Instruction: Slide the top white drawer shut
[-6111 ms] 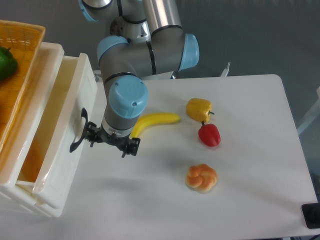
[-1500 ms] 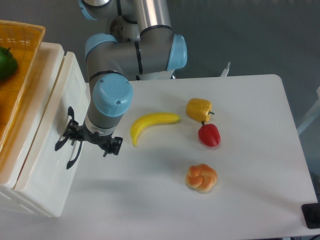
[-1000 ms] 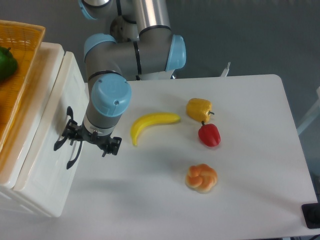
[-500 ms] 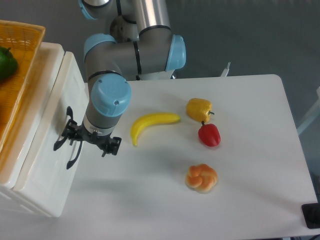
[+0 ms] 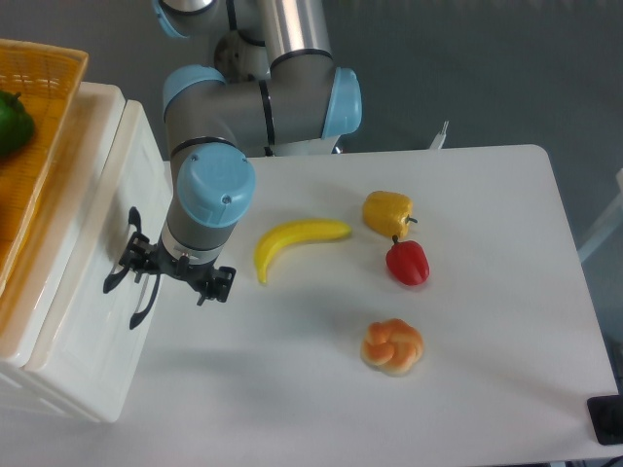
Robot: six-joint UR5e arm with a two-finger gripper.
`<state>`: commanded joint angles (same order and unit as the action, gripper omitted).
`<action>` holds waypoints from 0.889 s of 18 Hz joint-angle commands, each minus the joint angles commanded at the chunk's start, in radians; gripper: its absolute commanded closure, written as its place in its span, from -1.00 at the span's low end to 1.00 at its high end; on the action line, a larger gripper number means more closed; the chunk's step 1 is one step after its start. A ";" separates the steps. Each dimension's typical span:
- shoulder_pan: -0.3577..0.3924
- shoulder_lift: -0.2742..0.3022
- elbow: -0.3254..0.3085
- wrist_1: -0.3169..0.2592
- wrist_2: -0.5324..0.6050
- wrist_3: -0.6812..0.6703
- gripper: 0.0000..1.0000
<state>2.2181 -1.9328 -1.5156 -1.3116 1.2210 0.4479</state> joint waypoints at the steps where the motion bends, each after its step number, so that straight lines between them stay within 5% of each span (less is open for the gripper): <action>1: 0.008 -0.005 0.006 0.002 0.003 0.002 -1.00; 16: 0.254 0.044 0.032 -0.006 0.224 0.334 -1.00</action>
<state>2.4725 -1.8885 -1.4833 -1.3177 1.4447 0.7819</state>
